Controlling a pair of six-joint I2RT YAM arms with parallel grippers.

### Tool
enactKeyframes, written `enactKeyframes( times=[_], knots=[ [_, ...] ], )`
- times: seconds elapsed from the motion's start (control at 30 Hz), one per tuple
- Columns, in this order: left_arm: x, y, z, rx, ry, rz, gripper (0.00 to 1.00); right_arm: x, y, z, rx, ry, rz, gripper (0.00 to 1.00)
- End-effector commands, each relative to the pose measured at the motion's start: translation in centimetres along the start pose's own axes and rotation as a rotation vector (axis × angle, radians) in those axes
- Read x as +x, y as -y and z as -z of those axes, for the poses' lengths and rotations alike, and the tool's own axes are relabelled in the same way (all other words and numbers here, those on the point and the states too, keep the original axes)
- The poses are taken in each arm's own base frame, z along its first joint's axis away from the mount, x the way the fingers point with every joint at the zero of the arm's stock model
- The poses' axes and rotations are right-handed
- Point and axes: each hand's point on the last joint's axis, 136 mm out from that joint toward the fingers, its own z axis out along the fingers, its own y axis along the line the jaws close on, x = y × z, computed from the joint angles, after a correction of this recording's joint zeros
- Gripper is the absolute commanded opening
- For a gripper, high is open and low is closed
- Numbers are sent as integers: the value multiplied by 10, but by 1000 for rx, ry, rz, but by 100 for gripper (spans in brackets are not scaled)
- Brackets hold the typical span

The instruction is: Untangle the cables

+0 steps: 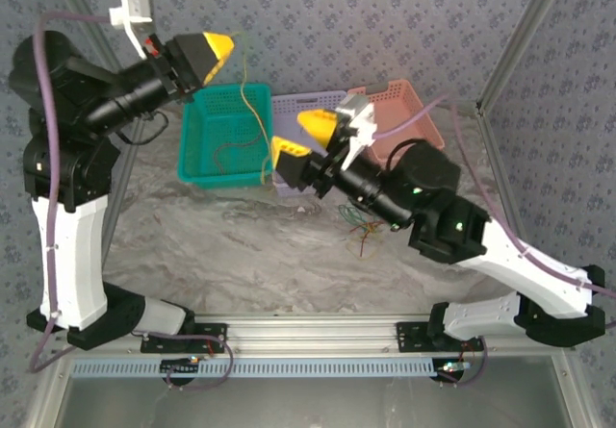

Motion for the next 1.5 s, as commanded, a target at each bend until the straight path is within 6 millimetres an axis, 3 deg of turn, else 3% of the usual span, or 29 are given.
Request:
enactKeyframes(
  times=[0.0,0.2,0.33,0.4,0.7,0.8,1.0,1.13,1.27,1.47],
  knots=[
    [21,-21,-4,-34,-71,-60,0,12,5,-14,29,-79,98,69],
    [53,-50,-13,-56,-158,-77,0,4,13,-29,-37,-113,11,67],
    [67,-55,-16,-49,-205,-90,0,15,40,-38,-15,-174,-86,61],
    [76,-67,-20,-67,-231,-77,0,22,51,-41,-4,-204,-118,60],
    [93,-78,-27,-76,-284,-73,0,40,78,-48,-15,-262,-206,32],
    [93,-79,-28,-78,-284,-73,0,44,80,-49,-26,-271,-231,29],
    [93,-78,-28,-78,-286,-73,0,53,85,-47,-47,-291,-275,28],
    [95,-77,-27,-79,-296,-75,0,57,90,-36,-45,-295,-245,46],
    [99,-78,-25,-79,-320,-75,0,59,94,-26,-95,-315,-212,46],
    [116,-88,-26,-88,-414,-54,0,61,76,-27,-320,-371,-223,44]
  ],
)
